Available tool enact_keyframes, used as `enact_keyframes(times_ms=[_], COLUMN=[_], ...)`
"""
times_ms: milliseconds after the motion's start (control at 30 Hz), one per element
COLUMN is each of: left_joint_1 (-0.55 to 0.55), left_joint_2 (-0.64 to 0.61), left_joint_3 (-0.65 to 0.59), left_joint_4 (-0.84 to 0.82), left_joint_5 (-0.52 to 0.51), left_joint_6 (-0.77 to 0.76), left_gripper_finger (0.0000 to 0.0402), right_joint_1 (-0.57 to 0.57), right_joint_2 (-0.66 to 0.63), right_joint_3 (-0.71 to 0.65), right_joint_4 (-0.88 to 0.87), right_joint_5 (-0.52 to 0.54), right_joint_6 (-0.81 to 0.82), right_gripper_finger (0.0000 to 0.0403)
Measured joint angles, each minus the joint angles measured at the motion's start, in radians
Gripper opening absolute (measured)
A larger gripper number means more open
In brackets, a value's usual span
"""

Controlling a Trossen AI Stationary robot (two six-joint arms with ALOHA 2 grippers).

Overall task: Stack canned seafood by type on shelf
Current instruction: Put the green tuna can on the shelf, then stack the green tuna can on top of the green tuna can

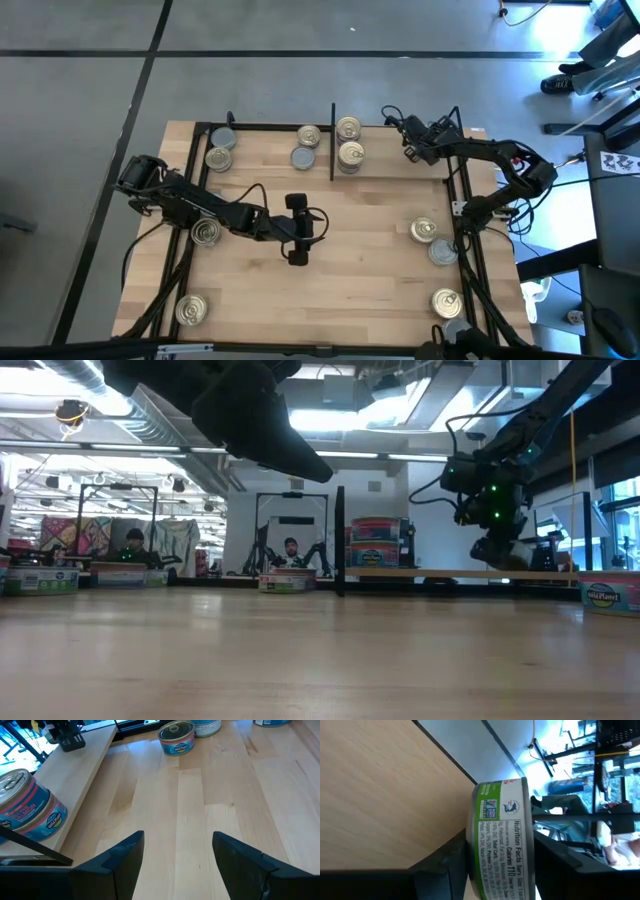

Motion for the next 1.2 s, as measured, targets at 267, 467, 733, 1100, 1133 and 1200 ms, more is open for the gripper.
enact_keyframes(times_ms=[267,467,733,1100,1133,1200], left_joint_1=[-0.001,-0.001,-0.001,-0.014,-0.018,-0.027], left_joint_2=[0.000,0.000,0.000,0.000,0.000,0.000], left_joint_3=[0.000,0.000,0.000,0.000,0.000,0.000], left_joint_4=[0.000,0.000,0.000,0.000,0.000,0.002], left_joint_5=[0.000,0.000,0.001,0.001,0.001,0.001], left_joint_6=[-0.001,-0.002,-0.005,-0.025,-0.032,-0.045], left_gripper_finger=[0.0233,0.0233,0.0233,0.0233,0.0233,0.0233], right_joint_1=[0.001,0.029,0.176,0.585,0.627,0.710], right_joint_2=[0.002,-0.038,-0.177,-0.375,-0.380,-0.383], right_joint_3=[-0.001,-0.001,0.091,0.182,0.182,0.182], right_joint_4=[-0.004,-0.014,-0.287,-0.543,-0.561,-0.592], right_joint_5=[-0.046,-0.073,-0.153,-0.693,-0.708,-0.740], right_joint_6=[0.003,0.003,0.092,0.366,0.401,0.462], right_gripper_finger=[0.0258,0.0288,0.0287,0.0286,0.0286,0.0286])
